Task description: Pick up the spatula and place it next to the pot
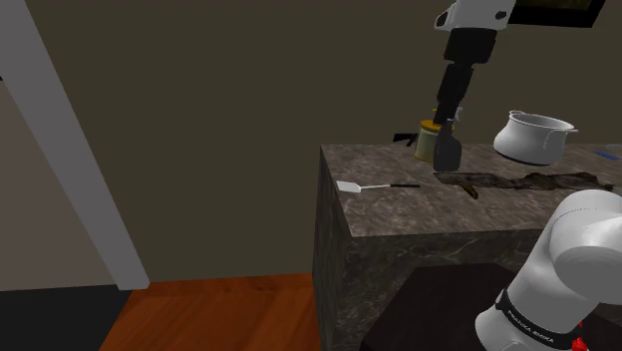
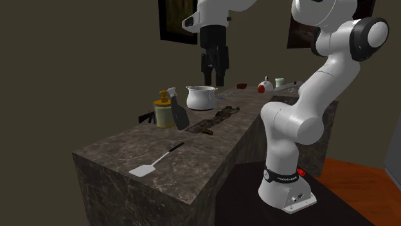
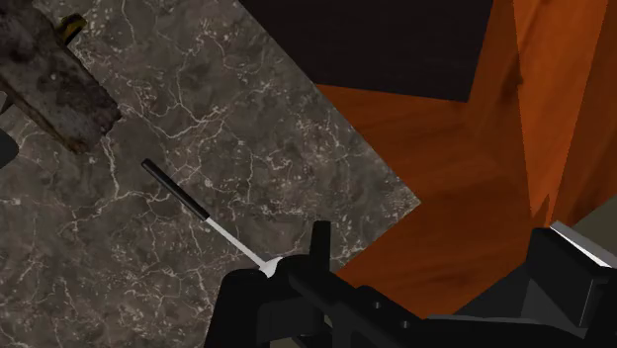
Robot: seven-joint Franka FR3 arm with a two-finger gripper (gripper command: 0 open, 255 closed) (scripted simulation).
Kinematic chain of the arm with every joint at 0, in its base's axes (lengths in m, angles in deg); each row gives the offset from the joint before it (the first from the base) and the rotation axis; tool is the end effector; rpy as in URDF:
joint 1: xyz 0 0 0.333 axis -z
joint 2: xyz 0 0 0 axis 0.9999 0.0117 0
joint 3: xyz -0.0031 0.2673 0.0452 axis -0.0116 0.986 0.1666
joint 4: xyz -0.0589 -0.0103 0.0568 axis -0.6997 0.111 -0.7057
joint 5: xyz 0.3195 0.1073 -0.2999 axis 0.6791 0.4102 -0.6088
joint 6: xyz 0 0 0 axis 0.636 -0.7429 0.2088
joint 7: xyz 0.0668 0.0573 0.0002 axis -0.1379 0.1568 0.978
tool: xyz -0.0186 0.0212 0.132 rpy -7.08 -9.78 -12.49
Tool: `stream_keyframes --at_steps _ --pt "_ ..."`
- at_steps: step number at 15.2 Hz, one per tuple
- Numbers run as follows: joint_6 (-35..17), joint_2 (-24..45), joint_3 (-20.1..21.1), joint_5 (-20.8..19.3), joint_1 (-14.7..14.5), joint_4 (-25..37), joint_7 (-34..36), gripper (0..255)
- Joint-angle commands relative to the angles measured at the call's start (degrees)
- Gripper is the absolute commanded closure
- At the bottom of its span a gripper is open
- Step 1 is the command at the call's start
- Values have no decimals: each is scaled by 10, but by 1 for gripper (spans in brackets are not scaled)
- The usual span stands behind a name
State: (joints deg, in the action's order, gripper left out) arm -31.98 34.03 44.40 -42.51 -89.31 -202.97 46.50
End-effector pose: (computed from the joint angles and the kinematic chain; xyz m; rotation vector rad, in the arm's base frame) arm 0.3797 0.0026 0.5750 -3.0319 -0.1810 0.0004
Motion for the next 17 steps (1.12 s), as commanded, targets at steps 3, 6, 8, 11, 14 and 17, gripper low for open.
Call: stream_keyframes --at_steps 3,6,8,11,14,17 --pt "-29 10 -16 -18 -6 -24 -43 0" --pt "-76 32 -40 -44 -13 -53 -107 0" --pt "-109 52 -56 -60 -18 -69 -148 0" --pt "-160 88 -80 -83 -25 -86 -209 0" --pt "-213 133 -103 -102 -32 -95 -267 0" --pt "-267 185 -125 -118 -40 -97 -325 0"
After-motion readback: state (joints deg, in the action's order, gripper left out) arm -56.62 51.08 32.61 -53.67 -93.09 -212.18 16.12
